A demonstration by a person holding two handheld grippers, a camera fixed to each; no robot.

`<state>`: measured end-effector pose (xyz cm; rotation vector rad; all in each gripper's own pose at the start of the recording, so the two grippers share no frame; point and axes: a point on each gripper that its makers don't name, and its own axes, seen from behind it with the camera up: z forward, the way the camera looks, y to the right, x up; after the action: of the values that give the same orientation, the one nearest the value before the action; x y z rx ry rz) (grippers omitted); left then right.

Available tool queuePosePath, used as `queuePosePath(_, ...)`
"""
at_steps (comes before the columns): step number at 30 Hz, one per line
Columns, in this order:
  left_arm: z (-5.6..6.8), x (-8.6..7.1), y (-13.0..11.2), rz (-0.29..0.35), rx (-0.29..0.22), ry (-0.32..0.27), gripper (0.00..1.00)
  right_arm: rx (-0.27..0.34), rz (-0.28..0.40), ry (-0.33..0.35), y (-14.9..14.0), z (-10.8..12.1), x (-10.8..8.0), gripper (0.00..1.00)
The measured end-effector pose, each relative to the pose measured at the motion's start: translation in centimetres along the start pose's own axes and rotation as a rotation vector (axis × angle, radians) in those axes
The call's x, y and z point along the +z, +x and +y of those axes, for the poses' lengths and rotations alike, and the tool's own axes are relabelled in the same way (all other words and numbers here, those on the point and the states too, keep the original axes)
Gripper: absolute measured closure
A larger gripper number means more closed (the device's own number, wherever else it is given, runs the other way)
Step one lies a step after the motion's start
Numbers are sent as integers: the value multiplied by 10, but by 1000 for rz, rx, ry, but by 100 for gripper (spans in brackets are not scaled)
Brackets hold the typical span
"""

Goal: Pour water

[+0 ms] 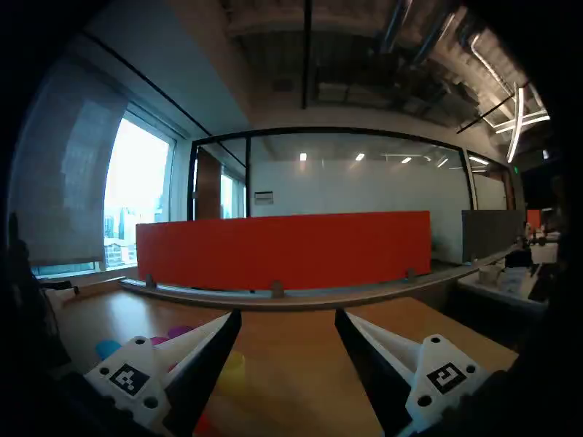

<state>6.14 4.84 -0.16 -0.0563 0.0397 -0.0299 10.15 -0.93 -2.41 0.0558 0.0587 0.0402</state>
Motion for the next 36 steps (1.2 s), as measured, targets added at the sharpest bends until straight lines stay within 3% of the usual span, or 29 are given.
queuePosePath(15,-23,0,-28,-3,38,31,13,17,-7,-29,-1,7,2,0)
queuePosePath(27,-46,-3,-42,-4,31,64,13,2,-25,-18,-3,-4,4,0)
queuePosePath(36,-53,-3,-48,-8,22,70,13,2,-23,-17,-2,-6,4,0)
